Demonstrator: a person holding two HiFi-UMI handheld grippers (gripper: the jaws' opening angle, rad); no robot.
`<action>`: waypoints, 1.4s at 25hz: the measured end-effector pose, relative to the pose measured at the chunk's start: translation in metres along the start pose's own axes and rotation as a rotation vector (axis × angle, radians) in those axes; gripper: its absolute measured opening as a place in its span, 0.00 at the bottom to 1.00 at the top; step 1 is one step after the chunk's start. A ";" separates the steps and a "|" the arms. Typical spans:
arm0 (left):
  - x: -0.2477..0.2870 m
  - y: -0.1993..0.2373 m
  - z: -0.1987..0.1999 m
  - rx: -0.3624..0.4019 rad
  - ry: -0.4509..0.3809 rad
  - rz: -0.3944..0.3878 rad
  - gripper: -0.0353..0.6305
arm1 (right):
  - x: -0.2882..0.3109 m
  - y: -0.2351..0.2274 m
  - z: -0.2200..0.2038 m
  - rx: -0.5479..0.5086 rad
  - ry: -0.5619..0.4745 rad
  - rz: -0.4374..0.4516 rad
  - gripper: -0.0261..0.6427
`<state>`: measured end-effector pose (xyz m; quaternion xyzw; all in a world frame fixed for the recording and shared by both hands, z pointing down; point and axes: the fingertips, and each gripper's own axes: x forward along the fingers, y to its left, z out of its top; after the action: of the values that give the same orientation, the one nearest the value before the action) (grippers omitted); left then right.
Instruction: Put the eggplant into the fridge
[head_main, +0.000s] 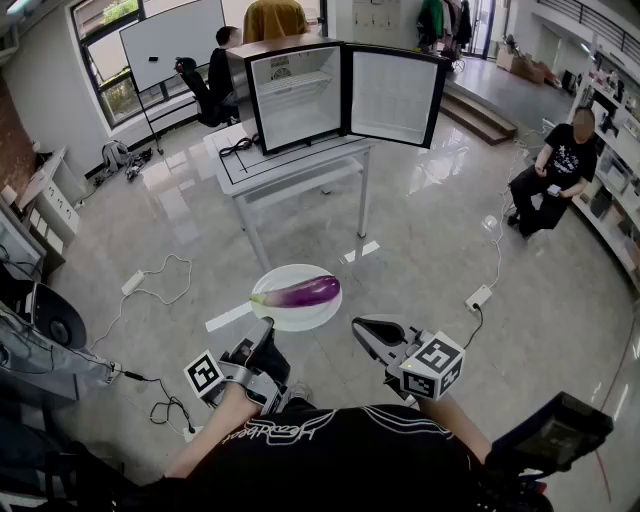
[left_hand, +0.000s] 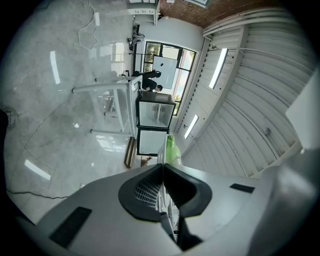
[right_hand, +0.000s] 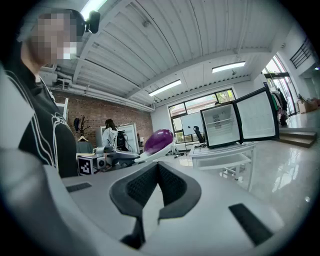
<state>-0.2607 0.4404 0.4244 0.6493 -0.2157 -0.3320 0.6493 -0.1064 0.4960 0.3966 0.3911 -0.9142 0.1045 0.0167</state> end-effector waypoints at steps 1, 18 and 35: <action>0.000 0.001 -0.004 0.000 -0.001 0.001 0.08 | -0.004 0.000 0.000 0.004 -0.006 0.002 0.05; 0.027 0.009 -0.040 -0.020 0.051 0.009 0.08 | -0.039 -0.022 0.001 -0.022 -0.015 -0.054 0.05; 0.075 0.034 -0.014 -0.059 0.084 0.032 0.08 | -0.010 -0.067 -0.001 0.004 0.006 -0.086 0.05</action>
<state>-0.1941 0.3952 0.4456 0.6399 -0.1887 -0.3002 0.6818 -0.0513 0.4585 0.4087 0.4299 -0.8963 0.1066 0.0232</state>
